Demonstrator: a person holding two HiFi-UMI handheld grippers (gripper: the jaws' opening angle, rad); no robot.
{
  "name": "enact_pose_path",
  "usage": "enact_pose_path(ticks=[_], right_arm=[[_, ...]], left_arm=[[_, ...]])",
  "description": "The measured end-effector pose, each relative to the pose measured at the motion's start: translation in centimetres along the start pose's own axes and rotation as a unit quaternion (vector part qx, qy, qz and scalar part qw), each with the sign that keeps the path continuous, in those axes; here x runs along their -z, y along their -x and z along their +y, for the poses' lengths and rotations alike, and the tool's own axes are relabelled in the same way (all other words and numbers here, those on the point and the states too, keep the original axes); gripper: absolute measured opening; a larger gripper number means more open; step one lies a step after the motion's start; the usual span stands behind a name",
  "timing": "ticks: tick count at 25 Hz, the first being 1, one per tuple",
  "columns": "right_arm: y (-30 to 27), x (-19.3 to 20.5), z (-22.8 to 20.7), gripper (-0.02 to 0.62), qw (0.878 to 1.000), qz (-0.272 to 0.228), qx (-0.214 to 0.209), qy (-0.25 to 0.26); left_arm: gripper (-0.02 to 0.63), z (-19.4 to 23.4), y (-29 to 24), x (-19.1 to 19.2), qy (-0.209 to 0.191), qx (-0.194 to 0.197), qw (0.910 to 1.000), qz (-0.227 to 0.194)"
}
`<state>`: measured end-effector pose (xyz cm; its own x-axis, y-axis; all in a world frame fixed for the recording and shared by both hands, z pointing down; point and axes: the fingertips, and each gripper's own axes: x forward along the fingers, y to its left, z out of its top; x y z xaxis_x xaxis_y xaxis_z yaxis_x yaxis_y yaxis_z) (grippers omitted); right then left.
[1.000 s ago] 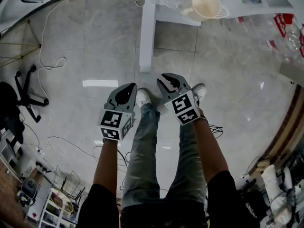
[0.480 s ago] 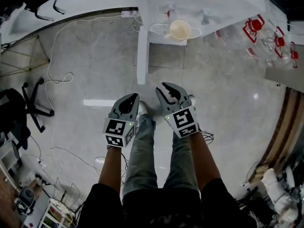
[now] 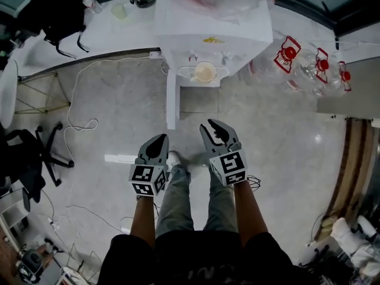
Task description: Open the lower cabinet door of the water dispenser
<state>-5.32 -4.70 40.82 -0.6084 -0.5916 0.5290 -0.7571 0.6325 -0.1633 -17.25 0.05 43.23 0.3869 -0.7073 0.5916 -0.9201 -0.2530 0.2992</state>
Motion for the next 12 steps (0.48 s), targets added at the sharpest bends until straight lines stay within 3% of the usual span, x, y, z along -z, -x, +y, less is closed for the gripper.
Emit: enact_pose_path(ticks=[12], right_arm=[[7.5,-7.0,-1.8,0.100,0.998,-0.038,0.040,0.010]], left_arm=[[0.011,-3.7,4.2,-6.9,-0.023,-0.007,0.9991,-0.034]])
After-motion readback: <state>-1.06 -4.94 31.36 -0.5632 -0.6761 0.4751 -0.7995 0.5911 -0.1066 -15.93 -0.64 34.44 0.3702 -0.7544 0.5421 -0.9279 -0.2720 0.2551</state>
